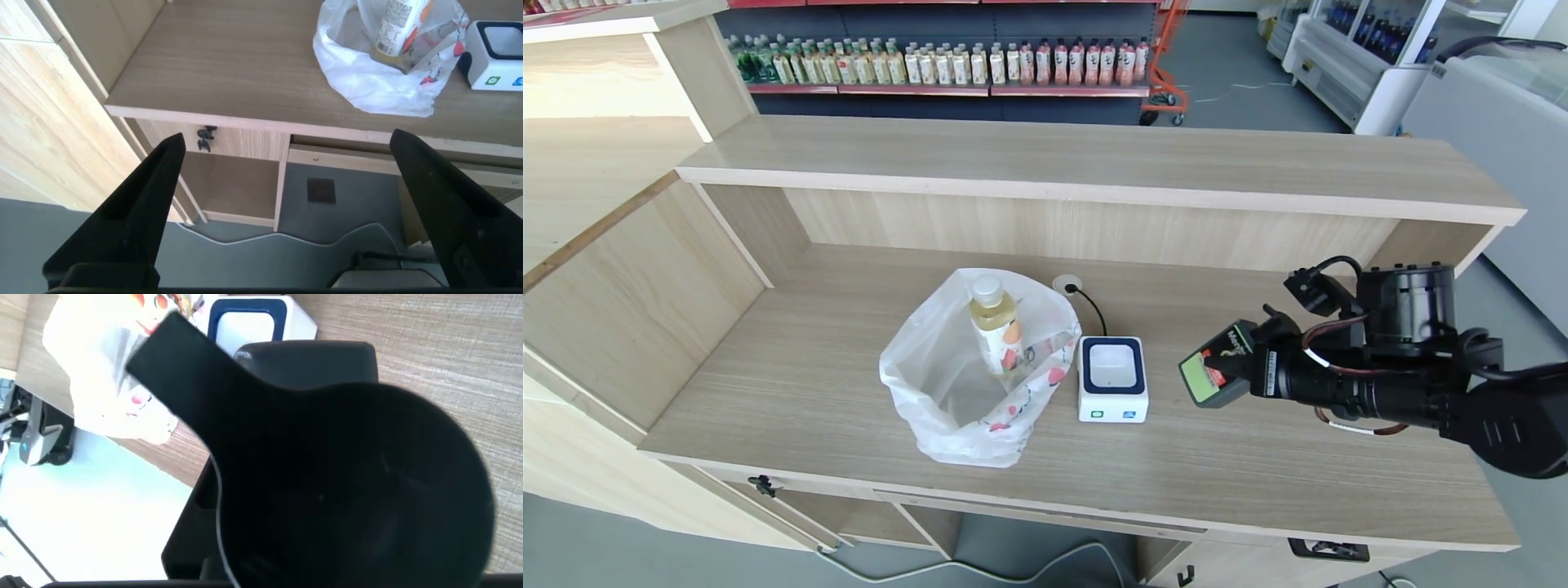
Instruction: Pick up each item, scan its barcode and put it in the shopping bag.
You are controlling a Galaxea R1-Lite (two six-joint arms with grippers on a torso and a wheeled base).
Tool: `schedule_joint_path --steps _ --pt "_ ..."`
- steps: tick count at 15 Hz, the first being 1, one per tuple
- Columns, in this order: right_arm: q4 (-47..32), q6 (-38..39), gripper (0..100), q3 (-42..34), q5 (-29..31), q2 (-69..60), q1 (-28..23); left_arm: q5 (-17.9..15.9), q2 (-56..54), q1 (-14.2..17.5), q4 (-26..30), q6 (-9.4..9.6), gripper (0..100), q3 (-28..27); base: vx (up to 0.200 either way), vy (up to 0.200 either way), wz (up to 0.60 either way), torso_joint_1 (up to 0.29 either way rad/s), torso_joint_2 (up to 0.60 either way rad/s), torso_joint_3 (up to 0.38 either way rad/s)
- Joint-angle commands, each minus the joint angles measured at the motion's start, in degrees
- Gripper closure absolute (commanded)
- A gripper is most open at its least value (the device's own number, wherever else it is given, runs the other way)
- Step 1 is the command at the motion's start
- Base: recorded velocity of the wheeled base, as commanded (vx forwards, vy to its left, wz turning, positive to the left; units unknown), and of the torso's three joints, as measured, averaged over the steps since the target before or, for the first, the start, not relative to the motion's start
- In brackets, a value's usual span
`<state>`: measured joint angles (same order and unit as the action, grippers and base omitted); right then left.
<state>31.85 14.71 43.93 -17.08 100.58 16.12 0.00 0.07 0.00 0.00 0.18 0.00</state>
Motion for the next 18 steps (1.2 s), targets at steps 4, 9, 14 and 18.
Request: schedule_joint_path --steps 4,9,14,18 --pt "6.20 0.93 100 0.45 -0.85 5.06 2.43 0.00 0.01 0.00 0.00 -0.01 0 0.00 0.000 0.000 0.00 0.000 0.00 0.000" --pt "7.43 3.48 100 7.13 -0.85 10.33 5.15 0.00 0.01 0.00 0.00 -0.01 0 0.00 0.000 0.000 0.00 0.000 0.00 0.000" --pt "11.56 4.71 100 10.29 -0.50 15.69 6.74 0.00 0.01 0.00 0.00 0.17 0 -0.09 0.000 0.000 0.00 0.000 0.00 0.000" --pt "14.20 5.59 100 10.29 -0.50 17.89 7.18 0.00 0.01 0.00 0.00 0.08 0 0.00 0.000 0.000 0.00 0.000 0.00 0.000"
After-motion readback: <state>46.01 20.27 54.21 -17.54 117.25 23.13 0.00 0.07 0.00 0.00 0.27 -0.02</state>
